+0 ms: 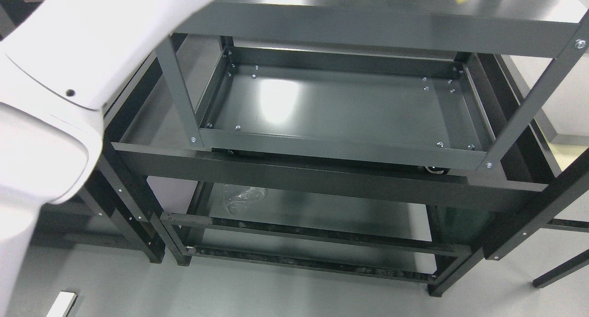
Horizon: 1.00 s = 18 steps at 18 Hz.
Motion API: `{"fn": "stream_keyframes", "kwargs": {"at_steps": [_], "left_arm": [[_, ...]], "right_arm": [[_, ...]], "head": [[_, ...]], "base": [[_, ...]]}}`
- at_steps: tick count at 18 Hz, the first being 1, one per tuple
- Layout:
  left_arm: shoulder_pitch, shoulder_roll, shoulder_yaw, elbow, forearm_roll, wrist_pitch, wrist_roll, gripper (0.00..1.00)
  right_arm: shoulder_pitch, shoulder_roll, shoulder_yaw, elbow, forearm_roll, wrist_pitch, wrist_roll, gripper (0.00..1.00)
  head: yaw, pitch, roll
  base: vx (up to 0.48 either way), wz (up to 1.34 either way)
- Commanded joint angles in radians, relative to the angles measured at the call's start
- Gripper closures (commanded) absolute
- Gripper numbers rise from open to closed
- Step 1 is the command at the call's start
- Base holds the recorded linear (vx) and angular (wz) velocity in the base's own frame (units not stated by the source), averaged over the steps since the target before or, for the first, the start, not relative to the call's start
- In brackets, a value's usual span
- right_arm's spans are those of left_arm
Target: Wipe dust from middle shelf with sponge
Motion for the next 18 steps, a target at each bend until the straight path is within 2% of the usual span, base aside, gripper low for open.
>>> {"fn": "stream_keyframes", "kwargs": {"at_steps": [1, 6, 11, 16, 18], "left_arm": [[0.051, -0.058, -0.067, 0.073, -0.100, -0.019, -0.019, 0.99], [0.054, -0.054, 0.031, 0.047, -0.142, -0.059, -0.083, 0.99], [0.086, 0.165, 0.112, -0.103, -0.138, -0.083, -0.141, 0.98], [0.195, 0.435, 0.140, -0.378, -0.086, -0.097, -0.151, 0.98], [0.217, 0.556, 0.142, -0.446, -0.056, -0.100, -0.151, 0.98]], "right_arm": [[0.000, -0.017, 0.000, -0.017, 0.000, 0.073, -0.001, 0.00], [0.000, -0.017, 0.000, -0.017, 0.000, 0.073, -0.001, 0.00], [0.000, -0.017, 0.000, -0.017, 0.000, 0.073, -0.001, 0.00], [0.000, -0.017, 0.000, -0.017, 0.000, 0.073, -0.001, 0.00], [0.000, -0.017, 0.000, -0.017, 0.000, 0.073, -0.001, 0.00]], "head": [[0.0000, 0.000, 0.000], [0.0000, 0.000, 0.000], [0.0000, 0.000, 0.000], [0.0000, 0.000, 0.000], [0.0000, 0.000, 0.000]], "base": [[0.000, 0.00], [0.000, 0.00], [0.000, 0.00], [0.000, 0.00], [0.000, 0.00]]}}
